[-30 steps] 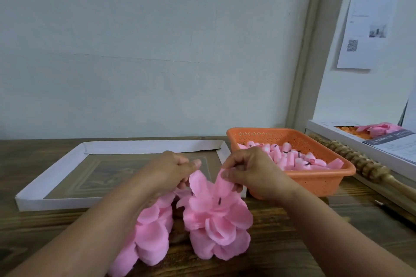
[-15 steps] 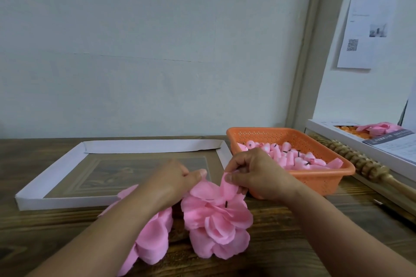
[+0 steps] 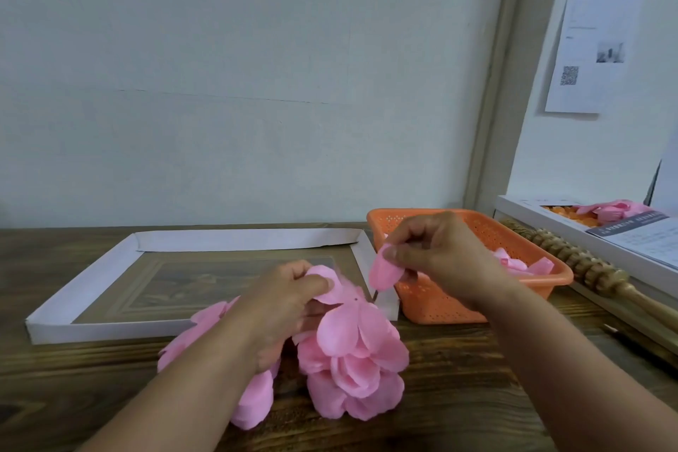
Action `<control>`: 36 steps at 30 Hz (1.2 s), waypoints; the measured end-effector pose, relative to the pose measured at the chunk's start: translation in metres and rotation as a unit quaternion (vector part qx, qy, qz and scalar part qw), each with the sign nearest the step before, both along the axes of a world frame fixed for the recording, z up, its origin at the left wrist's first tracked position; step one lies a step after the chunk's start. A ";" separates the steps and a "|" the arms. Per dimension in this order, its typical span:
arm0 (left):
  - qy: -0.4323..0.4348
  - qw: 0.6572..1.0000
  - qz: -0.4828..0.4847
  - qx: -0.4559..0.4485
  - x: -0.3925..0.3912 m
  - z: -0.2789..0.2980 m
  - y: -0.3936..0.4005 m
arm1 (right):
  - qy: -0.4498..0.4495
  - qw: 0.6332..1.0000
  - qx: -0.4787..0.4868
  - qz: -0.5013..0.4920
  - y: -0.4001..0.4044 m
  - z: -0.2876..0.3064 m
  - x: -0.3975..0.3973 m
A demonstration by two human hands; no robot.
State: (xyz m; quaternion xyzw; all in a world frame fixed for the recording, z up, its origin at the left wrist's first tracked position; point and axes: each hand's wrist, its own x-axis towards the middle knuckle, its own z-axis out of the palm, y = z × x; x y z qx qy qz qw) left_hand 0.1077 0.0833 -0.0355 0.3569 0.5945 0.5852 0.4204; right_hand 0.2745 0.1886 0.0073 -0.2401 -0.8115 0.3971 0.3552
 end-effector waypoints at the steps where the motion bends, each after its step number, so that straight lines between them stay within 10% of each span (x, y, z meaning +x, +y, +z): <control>1: -0.045 0.999 -0.004 0.017 0.001 0.000 -0.002 | 0.025 1.000 0.007 0.001 -0.002 0.006 0.002; 15: -0.409 0.909 -0.013 0.079 0.019 -0.002 -0.017 | 0.080 0.994 0.028 0.069 -0.019 0.013 -0.016; 36: -0.237 0.968 0.086 -0.019 0.024 -0.001 -0.018 | 0.055 0.993 0.023 0.102 -0.023 0.006 -0.016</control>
